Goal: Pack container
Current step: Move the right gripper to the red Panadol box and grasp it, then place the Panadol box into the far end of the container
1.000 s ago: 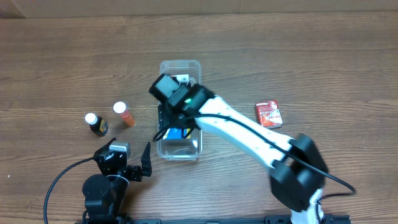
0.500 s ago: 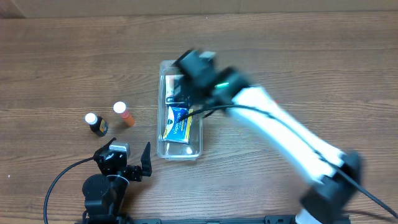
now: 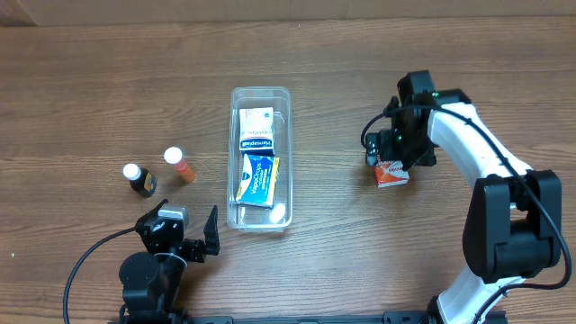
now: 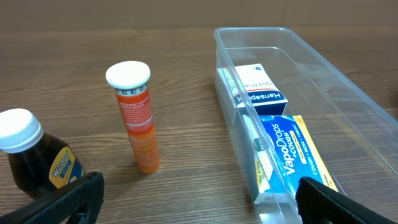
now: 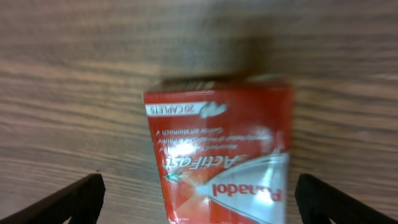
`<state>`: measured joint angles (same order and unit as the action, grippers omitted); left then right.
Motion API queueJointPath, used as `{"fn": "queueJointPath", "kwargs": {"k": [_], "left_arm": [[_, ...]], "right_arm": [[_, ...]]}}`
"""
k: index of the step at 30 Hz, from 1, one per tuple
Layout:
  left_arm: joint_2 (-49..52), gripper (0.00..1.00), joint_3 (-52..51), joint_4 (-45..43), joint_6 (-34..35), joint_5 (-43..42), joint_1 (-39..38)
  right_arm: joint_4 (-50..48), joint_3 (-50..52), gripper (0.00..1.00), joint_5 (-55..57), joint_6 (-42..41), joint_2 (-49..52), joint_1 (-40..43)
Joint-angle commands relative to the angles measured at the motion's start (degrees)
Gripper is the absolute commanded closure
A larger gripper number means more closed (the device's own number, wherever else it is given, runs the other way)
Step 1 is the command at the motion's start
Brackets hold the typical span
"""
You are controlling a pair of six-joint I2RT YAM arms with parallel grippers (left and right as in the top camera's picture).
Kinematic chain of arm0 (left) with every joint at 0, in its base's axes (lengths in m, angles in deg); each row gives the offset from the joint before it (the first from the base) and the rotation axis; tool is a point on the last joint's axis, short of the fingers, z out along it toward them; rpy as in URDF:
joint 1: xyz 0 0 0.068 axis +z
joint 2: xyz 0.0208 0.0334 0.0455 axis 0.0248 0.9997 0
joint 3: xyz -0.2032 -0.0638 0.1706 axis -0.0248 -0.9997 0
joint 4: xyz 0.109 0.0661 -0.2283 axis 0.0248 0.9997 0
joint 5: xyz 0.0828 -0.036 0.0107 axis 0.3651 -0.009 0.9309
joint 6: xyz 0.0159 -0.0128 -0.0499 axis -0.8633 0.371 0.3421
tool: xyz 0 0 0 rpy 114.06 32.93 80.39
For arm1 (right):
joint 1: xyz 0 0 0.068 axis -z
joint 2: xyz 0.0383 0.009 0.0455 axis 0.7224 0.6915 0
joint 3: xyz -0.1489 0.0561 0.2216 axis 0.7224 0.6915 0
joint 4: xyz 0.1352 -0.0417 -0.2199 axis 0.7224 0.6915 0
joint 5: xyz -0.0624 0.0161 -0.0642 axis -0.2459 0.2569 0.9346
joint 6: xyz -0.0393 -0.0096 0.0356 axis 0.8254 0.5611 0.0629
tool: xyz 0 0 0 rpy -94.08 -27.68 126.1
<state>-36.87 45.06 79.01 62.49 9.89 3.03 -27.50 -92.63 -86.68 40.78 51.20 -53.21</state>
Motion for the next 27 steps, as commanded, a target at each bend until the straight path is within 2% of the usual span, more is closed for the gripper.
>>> {"fn": "queueJointPath", "kwargs": {"k": [1,4,6,8,12,16,19,22,27], "left_arm": [[-0.4,0.0,-0.2,0.0,0.3,-0.4,0.2],[-0.4,0.0,-0.2,0.0,0.3,-0.4,0.2],[-0.4,0.0,-0.2,0.0,0.3,-0.4,0.2],[-0.4,0.0,-0.2,0.0,0.3,-0.4,0.2],[-0.4,0.0,-0.2,0.0,0.3,-0.4,0.2],[-0.4,0.0,-0.2,0.0,0.3,-0.4,0.2],[-0.4,0.0,-0.2,0.0,0.3,-0.4,0.2],[-0.4,0.0,-0.2,0.0,0.3,-0.4,0.2],[-0.4,0.0,-0.2,0.0,0.3,-0.4,0.2]], "right_arm": [[-6.0,5.7,0.0,-0.8,-2.0,-1.2,-0.1],[-11.6,9.4,0.0,1.0,-6.7,-0.8,-0.2],[-13.2,10.0,0.09,6.4,-13.0,-0.8,-0.2],[-13.0,9.2,0.23,7.6,-14.4,-0.9,-0.2],[-2.2,-1.3,0.3,7.8,-17.3,-2.1,-2.1],[6.2,-15.4,0.31,7.7,-19.3,-5.2,-11.0],[4.2,-24.6,0.24,7.7,-19.5,-6.1,-22.6],[-1.8,-25.2,0.24,9.1,-24.5,-5.2,-30.8],[-10.7,-24.9,0.25,9.2,-29.6,3.2,-33.3]]}}
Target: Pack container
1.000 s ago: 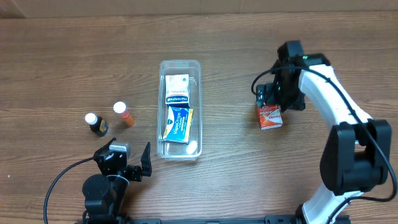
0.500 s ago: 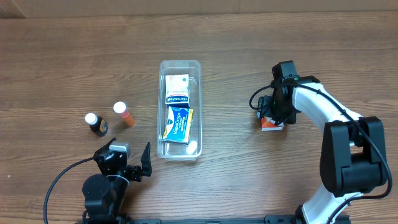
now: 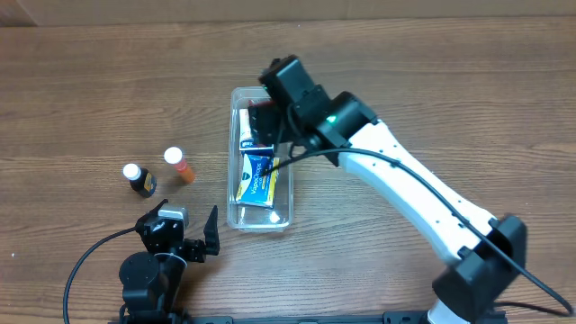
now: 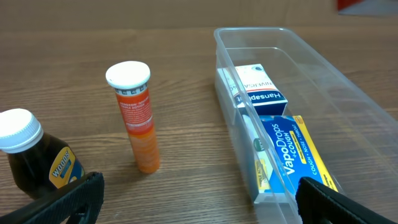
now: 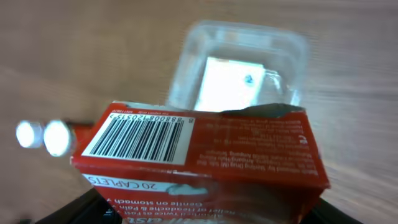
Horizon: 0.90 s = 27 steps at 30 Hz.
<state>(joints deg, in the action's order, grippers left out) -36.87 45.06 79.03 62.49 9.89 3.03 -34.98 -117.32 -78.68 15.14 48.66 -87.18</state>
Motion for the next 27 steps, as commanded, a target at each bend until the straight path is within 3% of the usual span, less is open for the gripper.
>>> {"fn": "queueJointPath", "kwargs": {"k": [1,6,10,16,19,23,27], "left_arm": [[-0.4,0.0,-0.2,-0.1,0.3,-0.4,0.2],[-0.4,0.0,-0.2,-0.1,0.3,-0.4,0.2],[-0.4,0.0,-0.2,-0.1,0.3,-0.4,0.2],[-0.4,0.0,-0.2,-0.1,0.3,-0.4,0.2],[-0.4,0.0,-0.2,-0.1,0.3,-0.4,0.2],[-0.4,0.0,-0.2,-0.1,0.3,-0.4,0.2],[-0.4,0.0,-0.2,-0.1,0.3,-0.4,0.2]], "right_arm": [[-4.6,-0.2,0.25,1.1,-5.2,7.7,0.7],[-13.1,-0.2,0.25,-2.3,-3.9,14.4,0.7],[-16.9,-0.7,0.13,-4.4,4.2,14.4,0.7],[-13.9,-1.4,0.01,-4.2,4.8,0.5,2.8],[-8.5,-1.4,0.0,-4.2,4.8,-5.9,4.8],[3.5,-1.4,0.0,-0.2,2.6,-13.5,13.2],[10.8,-1.4,0.0,-3.6,0.9,-18.3,30.2]]}}
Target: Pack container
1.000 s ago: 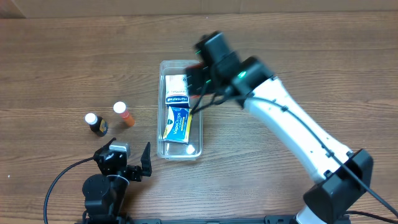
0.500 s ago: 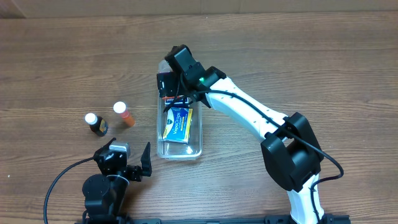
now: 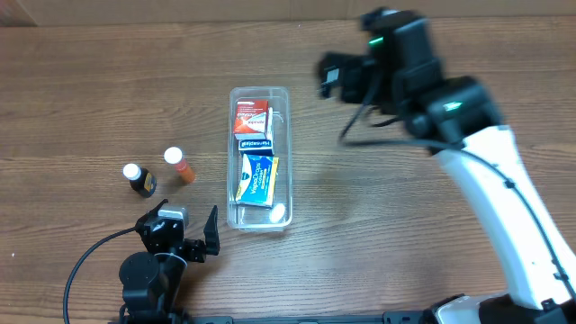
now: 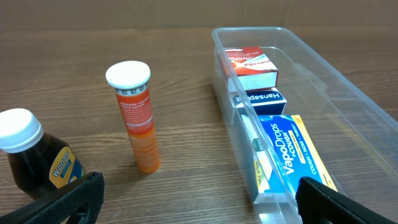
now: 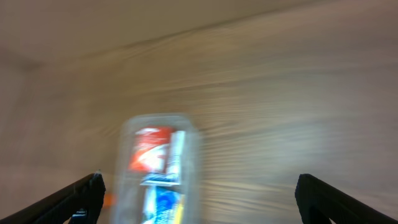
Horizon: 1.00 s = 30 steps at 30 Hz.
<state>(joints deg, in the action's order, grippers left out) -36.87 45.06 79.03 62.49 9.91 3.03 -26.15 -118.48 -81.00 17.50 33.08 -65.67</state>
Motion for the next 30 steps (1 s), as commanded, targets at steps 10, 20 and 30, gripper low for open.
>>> {"fn": "queueJointPath", "kwargs": {"k": [10,20,30], "left_arm": [[-0.2,0.0,1.7,-18.3,6.1,1.4,0.3],[42.3,0.0,64.7,29.9,8.8,20.0,0.3],[69.5,0.0,78.6,52.7,17.9,15.5,15.3]], "right_arm": [[9.3,-0.1,0.0,-5.8,-1.5,-1.5,20.9],[9.2,-0.1,0.0,-5.8,-1.5,-1.5,20.9],[9.2,-0.1,0.0,-5.8,-1.5,-1.5,20.9]]}}
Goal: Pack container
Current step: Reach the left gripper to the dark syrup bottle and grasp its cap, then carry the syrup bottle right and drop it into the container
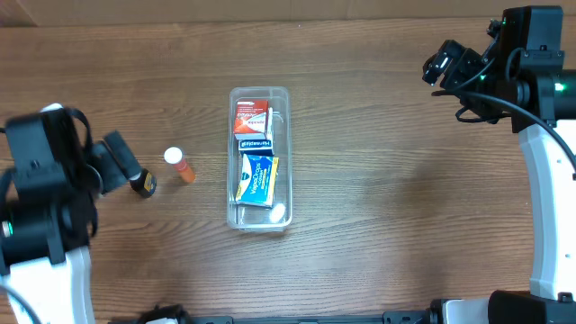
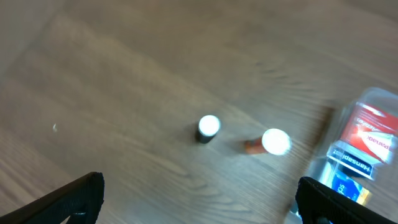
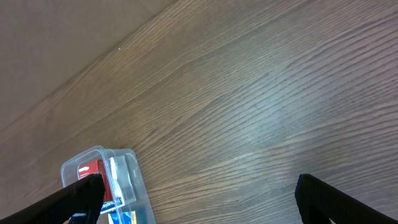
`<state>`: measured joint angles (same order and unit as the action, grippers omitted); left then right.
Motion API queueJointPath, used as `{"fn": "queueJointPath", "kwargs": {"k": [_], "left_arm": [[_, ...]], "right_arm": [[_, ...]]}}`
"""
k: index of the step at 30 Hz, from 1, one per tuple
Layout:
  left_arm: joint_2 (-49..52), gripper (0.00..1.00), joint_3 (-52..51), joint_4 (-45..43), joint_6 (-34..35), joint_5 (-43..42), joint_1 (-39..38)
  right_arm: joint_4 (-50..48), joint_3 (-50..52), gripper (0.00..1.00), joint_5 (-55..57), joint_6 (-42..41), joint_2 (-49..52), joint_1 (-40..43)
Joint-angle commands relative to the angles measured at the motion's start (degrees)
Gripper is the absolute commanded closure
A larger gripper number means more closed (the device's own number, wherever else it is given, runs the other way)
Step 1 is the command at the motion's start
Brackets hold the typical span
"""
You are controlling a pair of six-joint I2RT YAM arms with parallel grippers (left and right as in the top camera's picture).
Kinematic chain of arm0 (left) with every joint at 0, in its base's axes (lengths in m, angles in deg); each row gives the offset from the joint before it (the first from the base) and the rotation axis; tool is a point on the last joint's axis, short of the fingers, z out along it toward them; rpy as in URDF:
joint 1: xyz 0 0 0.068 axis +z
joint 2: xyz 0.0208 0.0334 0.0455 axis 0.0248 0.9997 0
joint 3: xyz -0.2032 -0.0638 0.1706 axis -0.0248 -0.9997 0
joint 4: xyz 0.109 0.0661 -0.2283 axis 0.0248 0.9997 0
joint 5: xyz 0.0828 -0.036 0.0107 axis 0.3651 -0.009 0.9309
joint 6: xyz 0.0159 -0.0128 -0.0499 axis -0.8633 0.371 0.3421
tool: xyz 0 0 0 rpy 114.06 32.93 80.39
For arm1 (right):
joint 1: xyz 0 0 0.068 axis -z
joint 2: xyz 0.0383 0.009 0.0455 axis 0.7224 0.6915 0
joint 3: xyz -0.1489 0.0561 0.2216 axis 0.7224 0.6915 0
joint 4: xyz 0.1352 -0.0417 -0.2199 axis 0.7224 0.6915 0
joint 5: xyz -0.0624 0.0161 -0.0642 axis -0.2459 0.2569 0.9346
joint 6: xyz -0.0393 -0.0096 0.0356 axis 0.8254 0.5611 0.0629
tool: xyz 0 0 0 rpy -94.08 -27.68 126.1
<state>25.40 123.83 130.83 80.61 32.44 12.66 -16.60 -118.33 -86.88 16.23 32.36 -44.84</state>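
Note:
The clear plastic container [image 1: 289,135] lies mid-table. It holds a red box [image 1: 251,115] at its far end, a dark-blue and white box [image 1: 255,141] behind it and a blue and yellow box [image 1: 258,178]. Left of it stand an orange tube [image 1: 180,166] and a dark bottle [image 1: 141,184], both white-capped. My left gripper [image 1: 115,162] hangs open just left of the bottle; from above, its view shows the bottle [image 2: 209,126], tube [image 2: 273,142] and container [image 2: 373,99]. My right gripper [image 1: 445,65] is open and empty, high at the back right, with the container [image 3: 134,180] far below.
Bare wood table surface surrounds the container on all sides. The table's back edge runs along the top of the overhead view. The right arm's white links [image 1: 549,180] reach down the right side.
My left arm has risen from its low rest at the table's front edge to a spot left of the dark bottle. My right gripper has moved further right, away from the container.
My right gripper stood open over the red box on the table right of the container. Then it held that box above the container's far end. Then the box lay in the container and the gripper was open and clear. Now both arms have shifted.

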Motion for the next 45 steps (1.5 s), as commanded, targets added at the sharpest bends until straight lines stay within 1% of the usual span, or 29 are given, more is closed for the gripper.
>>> {"fn": "queueJointPath", "kwargs": {"k": [1,6,8,10,13,15,16,17,21,22,23,25,27,28,29,31,33,34,35,37,39,40,42,45], "left_arm": [[9.8,0.0,-0.5,1.3,-0.3,-7.3,6.7],[25.3,0.12,-1.3,-1.1,-7.3,-13.8,7.1],[30.3,0.19,-1.4,-2.1,-9.7,-15.1,7.1],[33.3,0.23,-1.6,-2.0,-10.8,-16.2,7.1],[36.0,0.21,-3.4,-4.6,-10.9,-16.1,7.1],[37.6,0.24,-3.7,-5.3,-10.9,-16.1,7.1],[38.6,0.27,-3.7,-5.4,-10.9,-16.0,7.1],[39.7,0.31,-3.7,-5.4,-10.9,-16.0,7.1],[41.4,0.61,-3.7,-5.4,-10.9,-15.9,7.2],[41.4,0.64,-3.7,-5.4,-10.9,-15.9,7.2],[41.4,0.72,-3.7,-5.4,-10.9,-15.9,7.1],[41.1,0.78,-2.7,-4.3,-10.9,-15.9,7.1],[39.0,0.81,2.5,0.3,-10.9,-15.8,7.1],[36.9,0.81,8.5,4.6,-10.3,-15.8,7.1],[35.5,0.8,12.3,7.0,-9.7,-15.9,7.0],[31.5,0.8,23.0,12.1,-8.7,-15.9,5.6],[27.8,0.8,29.7,14.4,-6.3,-15.8,2.4],[26.6,0.81,30.6,14.3,-4.8,-15.9,0.9],[24.8,0.82,30.7,13.7,-1.0,-15.9,-2.0],[24.5,0.83,30.7,13.0,3.2,-15.9,-6.5],[25.0,0.85,28.1,8.8,8.3,-15.9,-14.8],[25.2,0.85,24.6,4.8,10.6,-15.8,-19.3],[26.1,0.84,17.4,-2.0,15.5,-15.8,-25.8],[29.0,0.84,8.7,-9.7,20.7,-15.8,-31.9]], "right_arm": [[-0.3,-0.3,0.0,0.1,-0.2,-0.7,0.1],[-0.3,-0.3,0.0,0.1,-0.2,-0.7,0.1],[-0.3,-0.3,0.0,0.1,-0.2,-0.7,0.1],[-0.3,-0.3,0.0,0.1,-0.2,-0.7,0.1],[-0.3,-0.3,0.0,0.1,-0.2,-0.7,0.1],[-0.3,-0.3,0.0,0.1,-0.2,-0.7,0.1],[-0.3,-0.3,0.0,0.1,-0.2,-0.7,0.1],[-0.3,-0.3,0.0,0.1,-0.2,-0.7,0.1],[-0.3,-0.3,0.0,0.1,-0.2,-0.7,0.1],[-0.3,-0.3,0.0,0.1,-0.2,-0.7,0.1],[-0.3,-0.3,0.0,0.1,-0.2,-0.7,0.1],[-0.3,-0.3,0.0,0.1,-0.2,-0.7,0.1],[-0.3,-0.3,0.0,0.1,-0.2,-0.7,0.1],[-0.3,-0.3,0.0,0.1,-0.2,-0.7,0.1],[-0.3,-0.3,0.0,0.1,-0.2,-0.7,0.1],[-0.3,-0.3,0.0,0.1,-0.2,-0.7,0.1],[-0.3,-0.3,0.0,0.1,-0.2,-0.7,0.1],[-0.3,-0.3,0.0,0.1,-0.2,-0.7,0.1],[-0.3,-0.3,0.0,0.1,-0.2,-0.7,0.1],[-0.3,-0.3,0.0,0.1,-0.2,-0.7,0.1],[-0.3,-0.3,0.0,0.1,-0.2,-0.7,0.1],[-0.3,-0.3,0.0,0.1,-0.2,-0.7,0.1],[-0.3,-0.3,0.0,0.1,-0.2,-0.7,0.1],[-0.3,-0.3,0.0,0.1,-0.2,-0.7,0.1]]}}
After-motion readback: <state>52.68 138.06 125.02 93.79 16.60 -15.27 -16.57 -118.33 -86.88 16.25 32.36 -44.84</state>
